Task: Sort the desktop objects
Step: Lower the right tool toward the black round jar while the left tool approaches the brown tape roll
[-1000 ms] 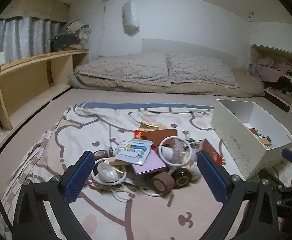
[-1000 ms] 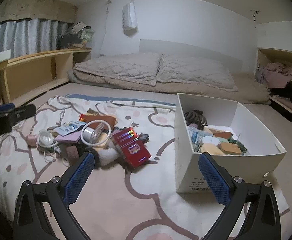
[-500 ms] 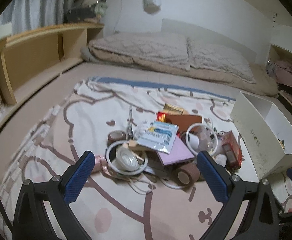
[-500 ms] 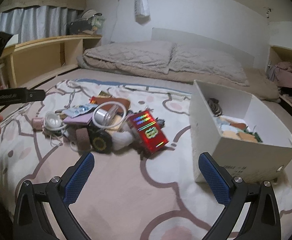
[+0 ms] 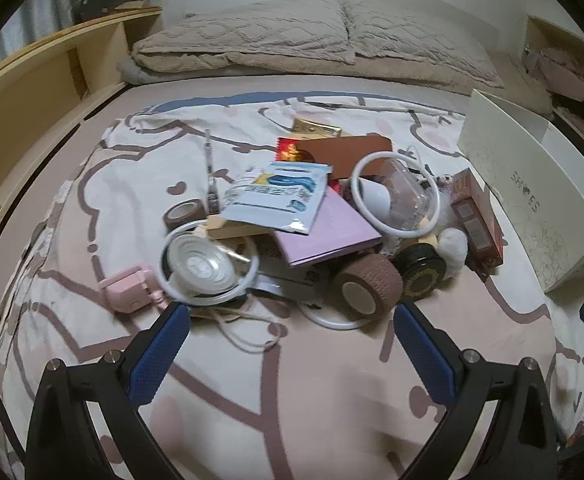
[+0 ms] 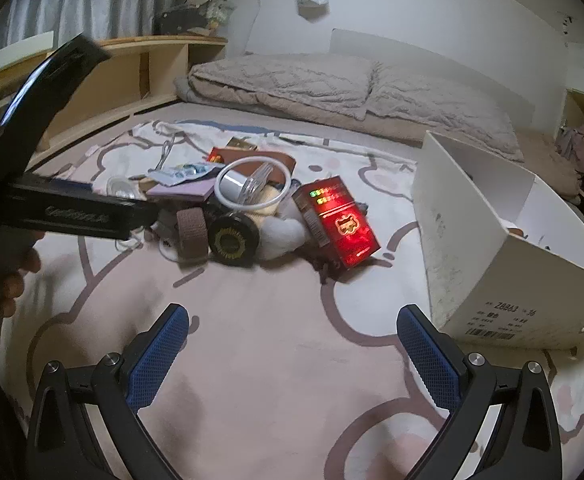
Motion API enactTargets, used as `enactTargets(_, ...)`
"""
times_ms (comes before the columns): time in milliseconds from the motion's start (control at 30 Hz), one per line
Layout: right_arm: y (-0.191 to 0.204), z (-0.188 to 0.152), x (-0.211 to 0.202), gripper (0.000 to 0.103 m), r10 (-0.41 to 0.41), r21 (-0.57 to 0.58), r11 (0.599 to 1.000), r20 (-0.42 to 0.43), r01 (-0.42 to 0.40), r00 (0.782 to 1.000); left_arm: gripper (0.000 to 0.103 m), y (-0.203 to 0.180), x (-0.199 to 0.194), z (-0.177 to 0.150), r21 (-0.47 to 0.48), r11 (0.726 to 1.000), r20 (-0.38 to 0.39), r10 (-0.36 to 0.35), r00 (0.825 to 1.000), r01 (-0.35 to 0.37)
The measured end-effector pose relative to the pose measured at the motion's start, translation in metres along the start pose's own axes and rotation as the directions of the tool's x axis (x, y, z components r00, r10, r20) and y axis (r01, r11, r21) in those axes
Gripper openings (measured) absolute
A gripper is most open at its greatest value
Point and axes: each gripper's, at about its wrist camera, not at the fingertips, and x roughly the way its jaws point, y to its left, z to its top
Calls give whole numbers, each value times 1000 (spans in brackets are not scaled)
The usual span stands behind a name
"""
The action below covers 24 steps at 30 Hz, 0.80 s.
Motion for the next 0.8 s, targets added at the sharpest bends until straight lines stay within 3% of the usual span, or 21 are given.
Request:
enactTargets(300, 9, -5, 5, 103, 3, -27, 1000, -24, -4, 1000, 102, -12, 20, 11, 6, 1000, 31, -2, 1000, 2)
enactTargets(567, 6, 0, 3, 103, -6, -21, 1000, -9, 5, 1000, 102, -4, 38, 10, -55, 998, -31, -13, 999, 11)
enactTargets(800, -3, 11, 9, 103, 24, 36, 999, -19, -23, 1000, 102, 4, 35, 3, -26, 1000, -63, 16, 998, -17)
